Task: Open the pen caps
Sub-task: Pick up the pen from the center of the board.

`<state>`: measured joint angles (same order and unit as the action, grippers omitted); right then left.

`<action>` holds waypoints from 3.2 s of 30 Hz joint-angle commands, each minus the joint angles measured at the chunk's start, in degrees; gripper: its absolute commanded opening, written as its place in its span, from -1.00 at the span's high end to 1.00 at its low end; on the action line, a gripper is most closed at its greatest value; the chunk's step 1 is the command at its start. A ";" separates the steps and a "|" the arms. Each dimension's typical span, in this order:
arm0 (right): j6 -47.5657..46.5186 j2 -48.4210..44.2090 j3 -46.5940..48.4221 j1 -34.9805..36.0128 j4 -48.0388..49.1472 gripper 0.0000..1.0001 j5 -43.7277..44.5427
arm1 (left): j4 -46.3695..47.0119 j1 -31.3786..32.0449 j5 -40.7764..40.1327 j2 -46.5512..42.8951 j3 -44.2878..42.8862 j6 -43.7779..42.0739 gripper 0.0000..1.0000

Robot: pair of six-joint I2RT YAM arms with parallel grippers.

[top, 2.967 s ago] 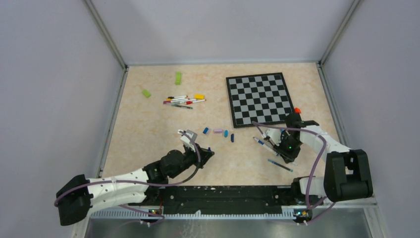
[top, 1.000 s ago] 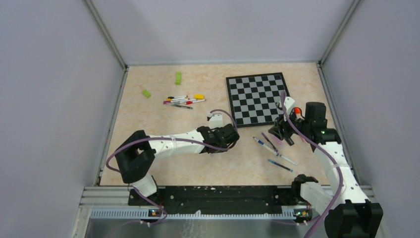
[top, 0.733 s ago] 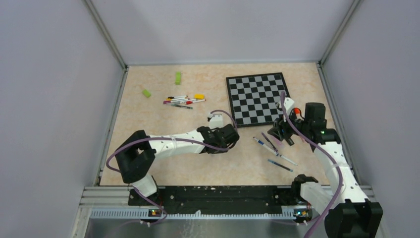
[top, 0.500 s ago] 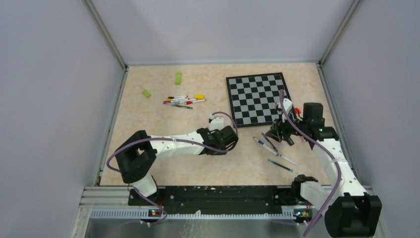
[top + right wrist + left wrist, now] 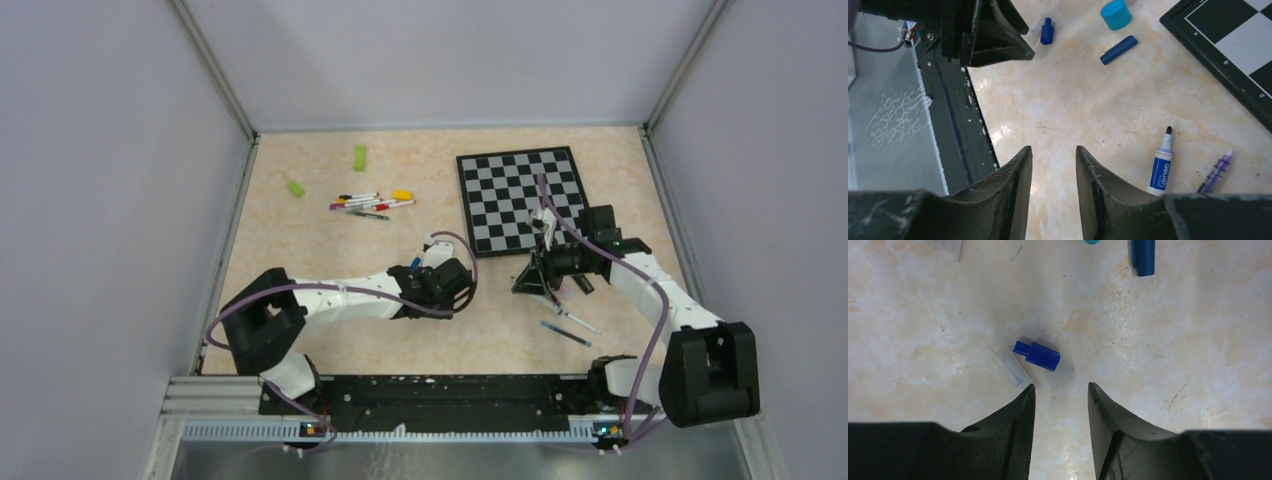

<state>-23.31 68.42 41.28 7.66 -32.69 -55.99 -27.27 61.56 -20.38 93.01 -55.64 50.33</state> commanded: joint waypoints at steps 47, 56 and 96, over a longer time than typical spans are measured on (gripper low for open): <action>-9.65 -10.50 1.70 0.48 -3.57 0.17 12.68 | -8.73 -42.28 0.25 18.96 -31.97 -0.23 -0.03; -9.57 -10.46 1.67 0.43 -3.53 0.16 12.74 | -7.69 -44.30 -0.12 22.55 -32.78 1.01 0.03; -9.68 -10.23 1.53 0.48 -3.52 0.16 13.54 | -12.72 -45.74 2.62 26.79 -34.44 1.82 0.36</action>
<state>-32.53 59.02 41.78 8.45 -37.45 -42.44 -38.30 16.14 -19.05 120.70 -90.76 51.13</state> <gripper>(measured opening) 0.418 0.342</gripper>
